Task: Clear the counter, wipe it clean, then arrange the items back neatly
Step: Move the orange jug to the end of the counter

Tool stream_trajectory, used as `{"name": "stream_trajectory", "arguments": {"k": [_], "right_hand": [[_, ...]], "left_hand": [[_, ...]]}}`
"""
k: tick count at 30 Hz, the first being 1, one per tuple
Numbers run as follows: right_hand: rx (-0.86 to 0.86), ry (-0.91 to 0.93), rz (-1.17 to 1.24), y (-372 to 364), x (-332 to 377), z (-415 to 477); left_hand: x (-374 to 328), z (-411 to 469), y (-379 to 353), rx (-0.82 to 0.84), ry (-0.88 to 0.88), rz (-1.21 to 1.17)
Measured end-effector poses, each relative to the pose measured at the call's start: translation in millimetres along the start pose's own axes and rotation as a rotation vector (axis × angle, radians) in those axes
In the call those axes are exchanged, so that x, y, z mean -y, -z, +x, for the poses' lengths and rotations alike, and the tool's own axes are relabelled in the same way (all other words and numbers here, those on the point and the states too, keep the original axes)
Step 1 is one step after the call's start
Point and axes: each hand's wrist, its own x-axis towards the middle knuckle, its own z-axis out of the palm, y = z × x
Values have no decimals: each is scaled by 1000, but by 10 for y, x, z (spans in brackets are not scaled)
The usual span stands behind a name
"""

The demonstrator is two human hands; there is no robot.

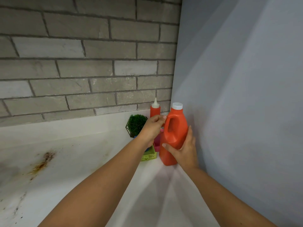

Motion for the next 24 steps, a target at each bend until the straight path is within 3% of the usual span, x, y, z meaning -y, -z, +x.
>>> {"name": "stream_trajectory", "arguments": {"k": [4,7,17,24], "right_hand": [[-232,128,-91,31,293,-126],[-283,212,-96,-59,594,-296],[-79,412,108,-1082,1739,-1267],[133,421,199,-1778,2347,-1949]], "left_hand": [[-38,-156,188,-75,-7,-31],[-102,-366,429,-122,-13,-55],[-415,-1505,1931,-360,-135,-31],[-445,-2343,3009,-554,-196,37]]}}
